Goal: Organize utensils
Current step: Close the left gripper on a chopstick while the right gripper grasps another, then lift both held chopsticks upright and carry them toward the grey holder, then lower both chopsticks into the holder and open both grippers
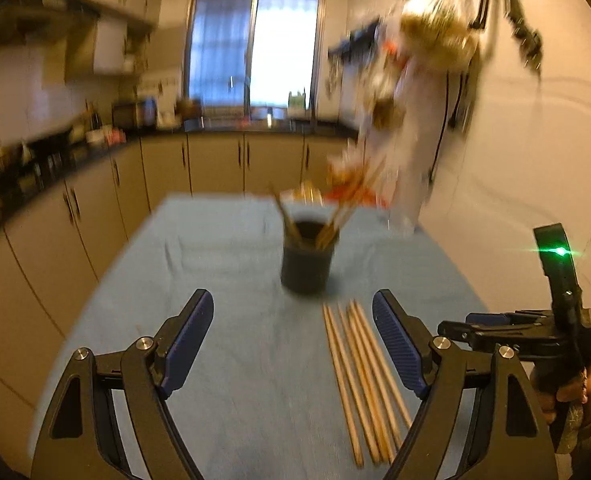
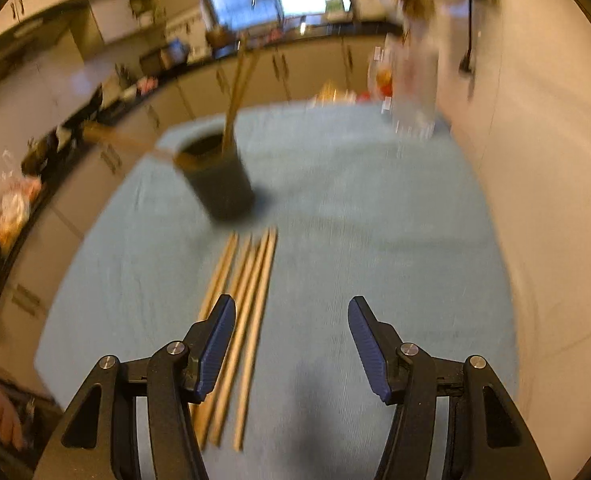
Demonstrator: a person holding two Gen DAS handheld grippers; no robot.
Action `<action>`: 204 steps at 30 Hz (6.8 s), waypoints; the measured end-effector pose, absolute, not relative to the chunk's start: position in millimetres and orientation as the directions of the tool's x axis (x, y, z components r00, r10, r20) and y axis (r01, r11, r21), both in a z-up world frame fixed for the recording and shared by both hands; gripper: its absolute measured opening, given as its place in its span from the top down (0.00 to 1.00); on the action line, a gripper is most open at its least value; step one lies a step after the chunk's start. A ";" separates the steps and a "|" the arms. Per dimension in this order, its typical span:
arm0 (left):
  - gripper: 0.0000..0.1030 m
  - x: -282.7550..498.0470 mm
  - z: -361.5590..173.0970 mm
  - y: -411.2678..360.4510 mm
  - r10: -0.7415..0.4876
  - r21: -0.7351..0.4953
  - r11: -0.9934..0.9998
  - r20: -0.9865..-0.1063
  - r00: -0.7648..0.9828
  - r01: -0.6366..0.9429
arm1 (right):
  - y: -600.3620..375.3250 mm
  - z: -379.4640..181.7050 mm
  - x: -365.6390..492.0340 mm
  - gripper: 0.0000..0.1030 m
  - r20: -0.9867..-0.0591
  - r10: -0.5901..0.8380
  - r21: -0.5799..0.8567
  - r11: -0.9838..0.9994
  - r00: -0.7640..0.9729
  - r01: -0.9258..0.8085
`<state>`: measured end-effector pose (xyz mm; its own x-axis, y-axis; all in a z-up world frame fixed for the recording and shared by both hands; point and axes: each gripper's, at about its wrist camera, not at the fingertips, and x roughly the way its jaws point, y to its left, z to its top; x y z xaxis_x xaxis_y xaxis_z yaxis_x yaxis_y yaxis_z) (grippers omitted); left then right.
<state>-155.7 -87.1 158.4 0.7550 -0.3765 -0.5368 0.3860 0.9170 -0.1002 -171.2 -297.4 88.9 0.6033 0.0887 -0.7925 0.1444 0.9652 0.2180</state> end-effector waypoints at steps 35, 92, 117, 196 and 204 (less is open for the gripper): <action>0.93 -107.1 20.1 -156.7 -0.346 -0.121 0.877 -0.832 0.434 0.466 | -251.8 9.0 -159.9 0.86 -0.863 0.013 0.066 0.994 0.505 0.086; 0.95 -18.6 16.8 -177.9 -0.291 -0.085 0.879 -0.874 0.389 0.468 | -303.6 12.2 -25.4 0.89 -0.921 -0.057 0.006 0.987 0.386 0.160; 0.95 -144.4 167.4 -94.9 -0.438 -0.115 0.879 -0.579 0.688 0.463 | -276.2 157.3 -169.6 0.93 -0.629 -0.011 0.141 0.982 0.778 0.129; 0.95 32.5 252.7 -169.3 -0.343 -0.088 0.936 -0.447 0.826 0.340 | -296.4 220.4 -13.2 0.92 -0.301 0.004 0.359 0.927 0.954 0.109; 0.95 40.7 241.6 -167.6 -0.324 -0.097 0.943 -0.478 0.816 0.318 | -294.3 252.1 -24.9 0.92 -0.188 -0.009 0.380 0.921 0.982 0.081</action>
<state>40.7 -167.6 241.6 0.8160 -0.3245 -0.4785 0.3184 0.9430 -0.0966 -24.9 -294.3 252.1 0.9822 -0.0087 -0.1876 0.0807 0.9215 0.3799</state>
